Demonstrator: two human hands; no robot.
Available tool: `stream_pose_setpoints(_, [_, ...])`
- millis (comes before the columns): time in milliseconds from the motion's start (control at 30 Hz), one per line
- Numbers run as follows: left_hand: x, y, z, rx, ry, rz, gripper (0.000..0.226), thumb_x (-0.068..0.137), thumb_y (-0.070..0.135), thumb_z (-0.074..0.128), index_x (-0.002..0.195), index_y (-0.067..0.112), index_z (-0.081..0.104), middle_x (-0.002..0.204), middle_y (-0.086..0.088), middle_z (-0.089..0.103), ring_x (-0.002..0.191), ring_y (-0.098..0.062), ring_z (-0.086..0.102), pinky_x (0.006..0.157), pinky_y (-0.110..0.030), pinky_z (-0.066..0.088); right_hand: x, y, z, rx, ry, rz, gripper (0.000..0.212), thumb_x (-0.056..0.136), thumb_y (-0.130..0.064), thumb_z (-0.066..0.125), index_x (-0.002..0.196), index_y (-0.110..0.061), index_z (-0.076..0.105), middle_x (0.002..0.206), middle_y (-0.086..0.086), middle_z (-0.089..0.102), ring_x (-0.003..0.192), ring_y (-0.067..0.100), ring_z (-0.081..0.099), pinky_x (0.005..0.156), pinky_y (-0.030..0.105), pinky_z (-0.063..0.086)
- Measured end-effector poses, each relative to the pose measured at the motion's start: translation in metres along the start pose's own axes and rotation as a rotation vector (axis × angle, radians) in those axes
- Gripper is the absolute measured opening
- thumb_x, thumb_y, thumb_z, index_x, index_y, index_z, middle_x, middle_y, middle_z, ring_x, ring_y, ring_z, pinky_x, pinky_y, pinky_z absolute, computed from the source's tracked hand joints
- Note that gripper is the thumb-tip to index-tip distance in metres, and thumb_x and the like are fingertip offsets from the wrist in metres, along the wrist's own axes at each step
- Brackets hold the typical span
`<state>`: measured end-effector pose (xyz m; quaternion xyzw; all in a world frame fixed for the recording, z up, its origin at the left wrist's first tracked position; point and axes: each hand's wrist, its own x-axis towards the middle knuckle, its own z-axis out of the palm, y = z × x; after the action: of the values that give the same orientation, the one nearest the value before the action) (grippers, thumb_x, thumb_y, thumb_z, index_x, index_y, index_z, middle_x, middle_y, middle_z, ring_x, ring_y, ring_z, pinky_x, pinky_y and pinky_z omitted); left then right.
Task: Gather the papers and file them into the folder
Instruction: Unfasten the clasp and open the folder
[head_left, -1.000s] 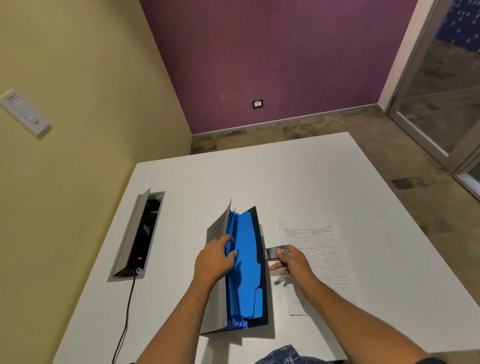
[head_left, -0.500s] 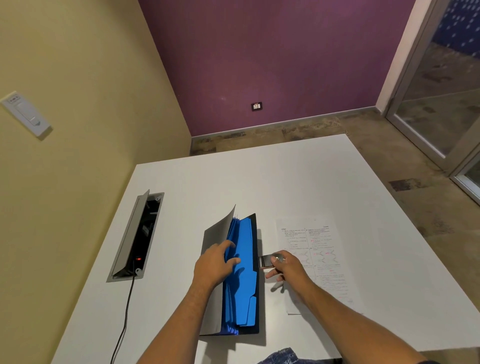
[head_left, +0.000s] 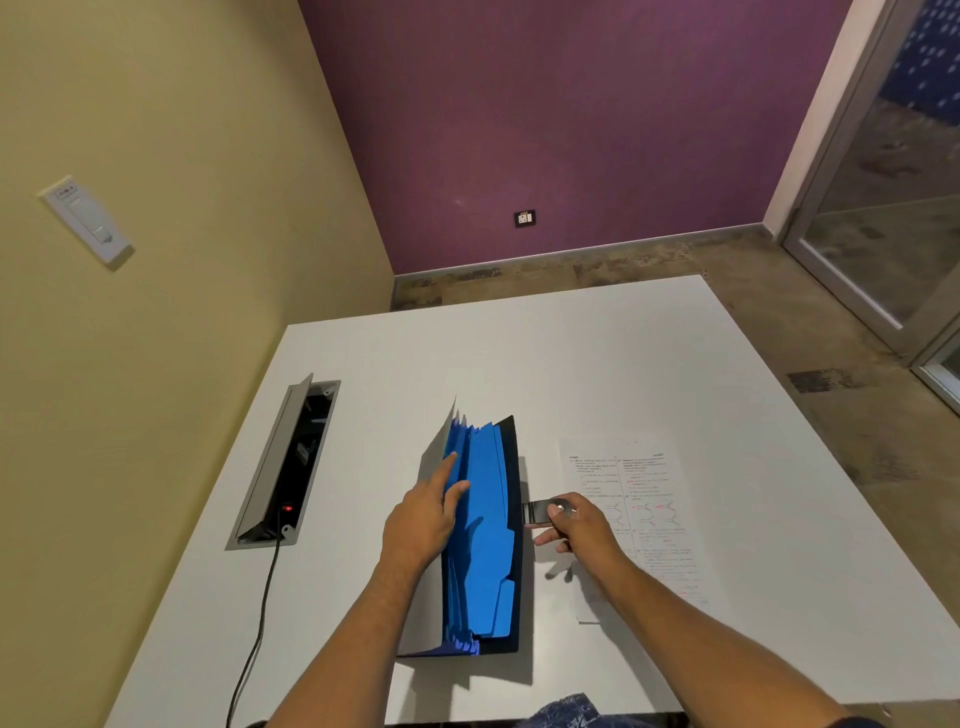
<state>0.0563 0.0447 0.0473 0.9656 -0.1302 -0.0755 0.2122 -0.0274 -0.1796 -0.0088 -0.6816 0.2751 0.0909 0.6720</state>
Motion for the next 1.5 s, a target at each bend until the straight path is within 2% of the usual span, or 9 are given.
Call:
stream_pose_setpoints(167, [-0.002,-0.005,-0.01,-0.015,-0.002,0.026,0.057,0.106,0.052,0.027,0.16,0.041,0.016,0.098,-0.001,0.067,0.082,-0.013,0.064,0.075,-0.036,0.06,-0.002,0.003,-0.004,0.025,0.024,0.028,0.019,0.106,-0.025,0.052,0.121,-0.018,0.061,0.092,0.007,0.078,0.1,0.037,0.073,0.053,0.028,0.056])
stream_pose_setpoints(533, [-0.001,-0.013,-0.015,-0.082,0.029,-0.006,0.053,0.109,0.042,0.03,0.16,0.043,0.015,0.091,-0.001,0.068,0.077,-0.013,0.065,0.076,-0.039,0.061,-0.001,-0.001,-0.005,0.053,0.051,0.061,0.017,0.107,-0.021,0.05,0.12,-0.017,0.061,0.083,0.007,0.079,0.098,0.038,0.074,0.047,0.025,0.054])
stream_pose_setpoints(700, [0.005,-0.013,-0.02,-0.082,-0.006,-0.02,0.054,0.108,0.038,0.034,0.158,0.047,0.015,0.088,-0.001,0.07,0.073,-0.017,0.066,0.073,-0.043,0.061,-0.001,-0.003,-0.006,0.05,0.05,0.09,0.02,0.107,-0.019,0.049,0.123,-0.013,0.059,0.093,0.013,0.079,0.094,0.036,0.076,0.045,0.025,0.052])
stream_pose_setpoints(933, [0.008,-0.022,-0.022,-0.175,0.013,-0.071,0.051,0.109,0.038,0.031,0.156,0.052,0.017,0.101,-0.002,0.07,0.075,-0.014,0.065,0.075,-0.036,0.058,0.006,0.0,-0.013,0.05,0.076,0.127,0.017,0.107,-0.018,0.049,0.121,-0.014,0.058,0.092,0.013,0.078,0.082,0.033,0.078,0.074,0.059,0.063])
stream_pose_setpoints(1100, [0.008,-0.033,-0.026,-0.289,0.046,-0.121,0.055,0.109,0.028,0.036,0.152,0.059,0.019,0.08,0.007,0.063,0.059,-0.017,0.064,0.059,-0.028,0.058,0.008,0.0,-0.013,0.072,0.058,0.175,0.023,0.108,-0.018,0.047,0.128,-0.009,0.055,0.1,0.015,0.079,0.089,0.039,0.076,0.084,0.065,0.059])
stream_pose_setpoints(1233, [0.006,-0.04,-0.032,-0.325,0.062,-0.151,0.057,0.109,0.026,0.038,0.149,0.062,0.022,0.086,0.01,0.064,0.066,-0.021,0.067,0.066,-0.033,0.062,0.008,0.0,-0.014,0.071,0.046,0.202,0.025,0.108,-0.018,0.046,0.131,-0.008,0.052,0.103,0.016,0.079,0.093,0.041,0.075,0.09,0.066,0.056])
stream_pose_setpoints(1367, [0.008,-0.044,-0.035,-0.287,0.08,-0.145,0.053,0.108,0.022,0.041,0.152,0.05,0.031,0.117,0.012,0.061,0.075,-0.004,0.063,0.064,-0.012,0.049,0.008,-0.002,-0.018,0.063,0.028,0.214,0.024,0.108,-0.02,0.048,0.129,-0.009,0.053,0.102,0.015,0.079,0.093,0.042,0.075,0.094,0.067,0.054])
stream_pose_setpoints(1433, [0.008,-0.045,-0.036,-0.255,0.074,-0.161,0.05,0.108,0.022,0.042,0.153,0.042,0.037,0.133,-0.001,0.064,0.082,-0.013,0.069,0.073,-0.023,0.059,0.009,-0.001,-0.02,0.045,0.032,0.214,0.024,0.107,-0.02,0.049,0.127,-0.008,0.054,0.101,0.016,0.079,0.091,0.041,0.075,0.093,0.066,0.054])
stream_pose_setpoints(1500, [0.006,-0.043,-0.037,-0.243,0.056,-0.178,0.046,0.108,0.023,0.043,0.15,0.039,0.042,0.131,-0.008,0.068,0.085,-0.019,0.071,0.082,-0.036,0.063,0.01,0.001,-0.022,0.039,0.047,0.222,0.023,0.107,-0.02,0.05,0.125,-0.007,0.054,0.098,0.016,0.079,0.091,0.042,0.075,0.094,0.065,0.055])
